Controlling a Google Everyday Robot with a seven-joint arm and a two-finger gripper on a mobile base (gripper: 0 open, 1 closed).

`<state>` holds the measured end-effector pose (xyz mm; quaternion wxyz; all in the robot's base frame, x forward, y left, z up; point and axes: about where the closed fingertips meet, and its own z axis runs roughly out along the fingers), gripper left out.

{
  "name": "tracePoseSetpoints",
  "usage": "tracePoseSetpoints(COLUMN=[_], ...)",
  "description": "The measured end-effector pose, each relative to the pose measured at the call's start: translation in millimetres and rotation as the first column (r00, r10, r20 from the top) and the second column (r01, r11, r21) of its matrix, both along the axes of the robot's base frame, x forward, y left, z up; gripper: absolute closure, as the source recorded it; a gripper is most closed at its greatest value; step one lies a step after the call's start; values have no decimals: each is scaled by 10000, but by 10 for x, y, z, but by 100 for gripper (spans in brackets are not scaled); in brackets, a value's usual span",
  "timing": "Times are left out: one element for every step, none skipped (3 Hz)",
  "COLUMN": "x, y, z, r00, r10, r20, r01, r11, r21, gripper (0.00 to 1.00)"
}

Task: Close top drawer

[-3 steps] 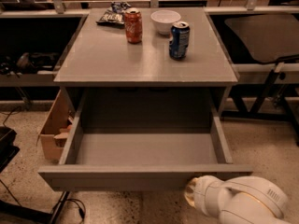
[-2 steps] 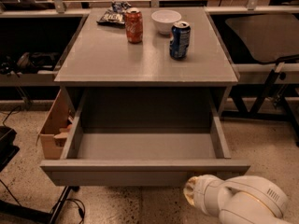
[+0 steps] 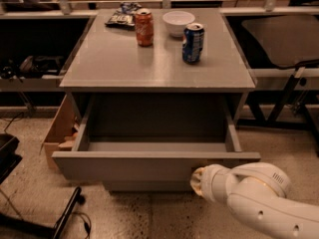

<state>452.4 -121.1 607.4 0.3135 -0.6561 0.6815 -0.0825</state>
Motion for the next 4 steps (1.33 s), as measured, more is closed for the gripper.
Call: tracePoseSetpoints(x=[426, 488, 929, 921], y=[129, 170, 337, 338], z=[-106, -130, -63, -63], r00=[9979, 9971, 9931, 9931], r10=[615, 722, 1002, 1002], r20=[201, 226, 604, 604], r01=[-617, -725, -1022, -1022], r11=[9981, 9973, 9943, 9943], r21=[75, 120, 307, 307], gripper=[100, 100, 100, 100])
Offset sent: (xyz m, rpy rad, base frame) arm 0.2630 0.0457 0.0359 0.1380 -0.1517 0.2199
